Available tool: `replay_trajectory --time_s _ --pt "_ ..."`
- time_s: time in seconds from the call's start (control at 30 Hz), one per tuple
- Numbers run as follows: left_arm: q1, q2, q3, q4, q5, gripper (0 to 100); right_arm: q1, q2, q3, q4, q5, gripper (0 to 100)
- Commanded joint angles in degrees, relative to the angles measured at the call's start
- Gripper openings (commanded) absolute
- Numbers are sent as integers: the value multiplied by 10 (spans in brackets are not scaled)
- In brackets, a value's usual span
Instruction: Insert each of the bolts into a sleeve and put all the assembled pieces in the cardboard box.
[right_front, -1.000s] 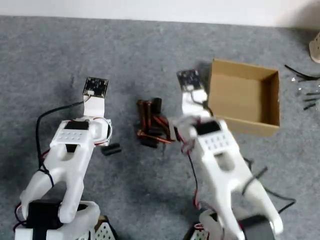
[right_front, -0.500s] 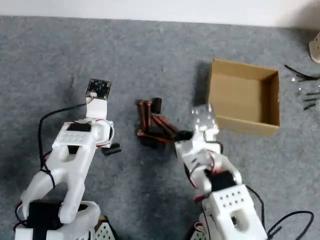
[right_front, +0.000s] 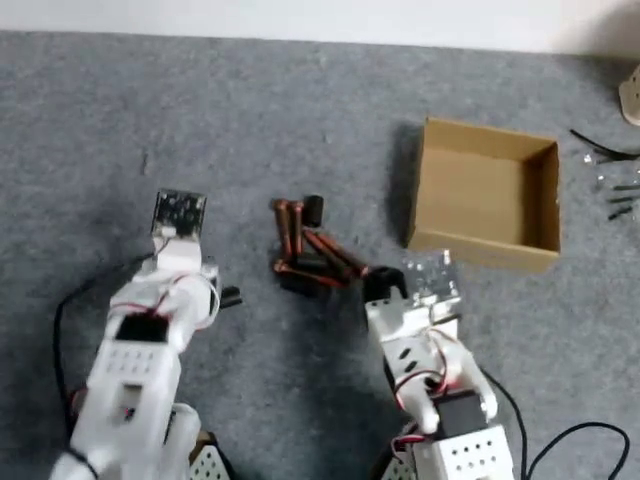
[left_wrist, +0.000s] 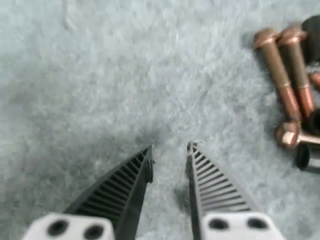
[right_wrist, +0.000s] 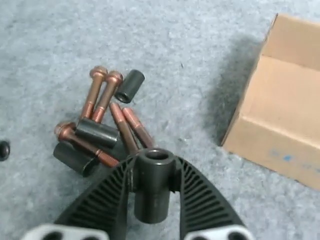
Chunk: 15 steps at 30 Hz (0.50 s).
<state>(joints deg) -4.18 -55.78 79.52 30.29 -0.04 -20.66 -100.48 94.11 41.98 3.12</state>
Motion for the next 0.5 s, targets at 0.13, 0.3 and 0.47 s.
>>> replay_trajectory --time_s 0.13,0.3,0.47 --pt "-8 -162 44 -11 3 115 53 -43 3 51 9 5" --pt "-8 -204 6 -4 4 115 57 -43 5 51 9 5" --pt "-3 -204 -133 110 7 119 57 -43 5 51 9 5"
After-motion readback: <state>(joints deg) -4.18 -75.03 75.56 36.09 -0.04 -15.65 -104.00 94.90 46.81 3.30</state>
